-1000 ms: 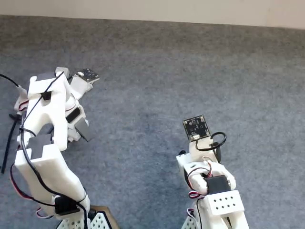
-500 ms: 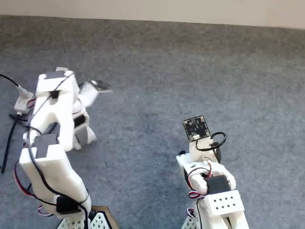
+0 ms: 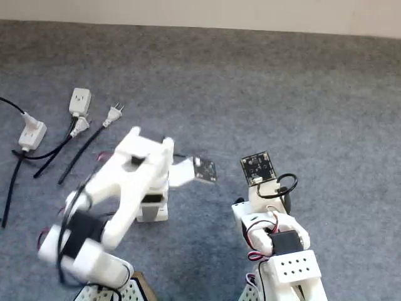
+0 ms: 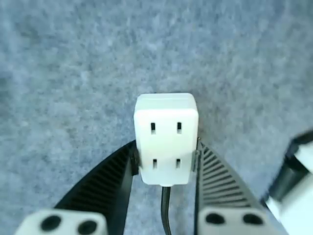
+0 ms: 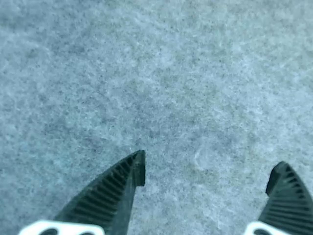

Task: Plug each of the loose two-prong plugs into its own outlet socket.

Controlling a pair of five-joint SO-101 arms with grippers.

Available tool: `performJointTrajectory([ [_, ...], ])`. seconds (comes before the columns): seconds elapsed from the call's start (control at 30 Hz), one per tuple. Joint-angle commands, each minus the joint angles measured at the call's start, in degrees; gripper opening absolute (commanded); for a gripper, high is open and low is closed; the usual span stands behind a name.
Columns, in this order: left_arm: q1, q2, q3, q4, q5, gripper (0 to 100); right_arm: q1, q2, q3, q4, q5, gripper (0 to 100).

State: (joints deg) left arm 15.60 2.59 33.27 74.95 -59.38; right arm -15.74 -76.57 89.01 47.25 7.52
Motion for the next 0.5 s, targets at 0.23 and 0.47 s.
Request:
performJointTrajectory([
  [0.23, 10.8, -35.3, 28.9, -21.5, 8.8, 0, -0.5, -0.8, -0.1, -0.9, 0.6, 37.5],
  [0.47, 12.4, -37.1, 32.8, -22.7, 8.7, 0, -0.5, -0.7, -0.1, -0.9, 0.6, 37.5],
])
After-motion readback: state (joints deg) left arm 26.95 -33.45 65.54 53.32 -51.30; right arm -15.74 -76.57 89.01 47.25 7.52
